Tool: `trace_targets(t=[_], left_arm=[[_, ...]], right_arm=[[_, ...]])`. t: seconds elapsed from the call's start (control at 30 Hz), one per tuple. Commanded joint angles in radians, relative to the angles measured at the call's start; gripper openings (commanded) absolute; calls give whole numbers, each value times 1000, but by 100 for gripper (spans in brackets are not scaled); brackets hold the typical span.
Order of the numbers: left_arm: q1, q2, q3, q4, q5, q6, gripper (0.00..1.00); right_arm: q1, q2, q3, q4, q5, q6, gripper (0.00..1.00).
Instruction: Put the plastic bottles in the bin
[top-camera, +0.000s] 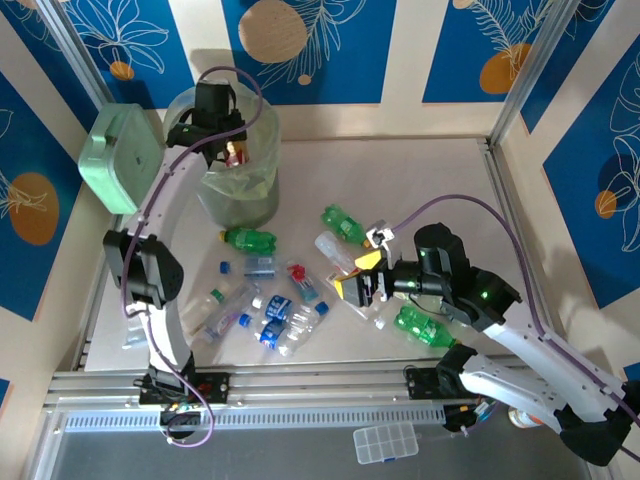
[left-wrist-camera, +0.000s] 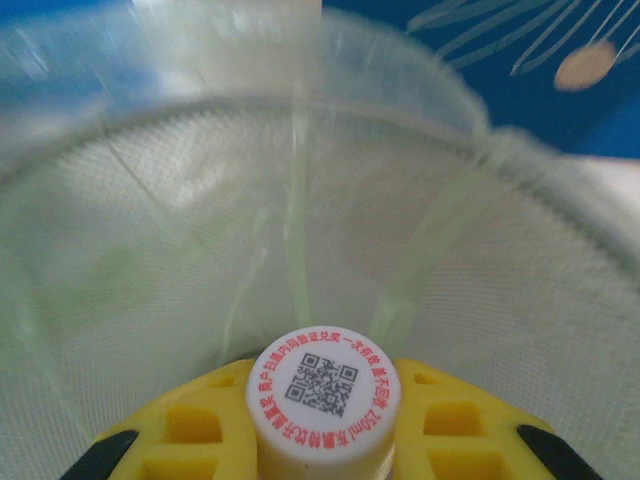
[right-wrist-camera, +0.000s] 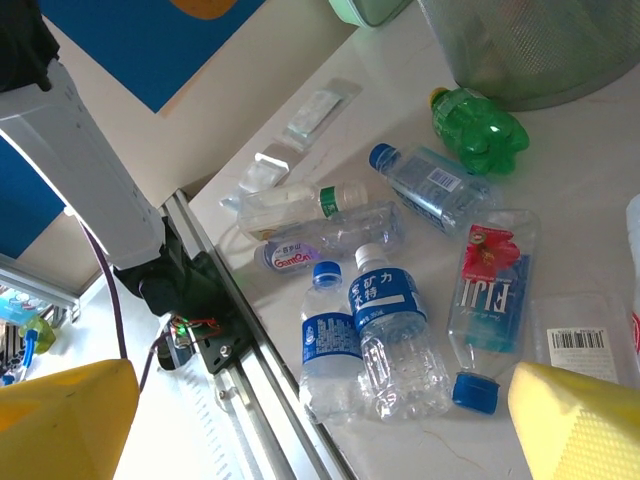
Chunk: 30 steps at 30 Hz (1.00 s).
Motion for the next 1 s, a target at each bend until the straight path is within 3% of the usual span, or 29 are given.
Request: trace_targets(t=[0.0, 0.17, 0.37, 0.7, 0.9, 0.97], left_arm=[[24, 61, 94, -93, 69, -12, 0], [48, 236, 331, -276, 159, -31, 1], [54, 314, 391, -329, 225, -73, 2], [71, 379, 385, -342, 292, -96, 29], [73, 343, 385, -332, 296, -105, 66], [72, 321, 385, -325, 298, -108, 69]], right_arm=[[-3, 13, -11, 28, -11, 18, 95], [3, 28, -16, 43, -6, 24, 95], [8, 25, -5, 27, 8, 16, 95], [9, 13, 14, -6, 19, -1, 95], [9, 7, 27, -25, 21, -9, 95], [9, 1, 29, -28, 22, -10, 95]])
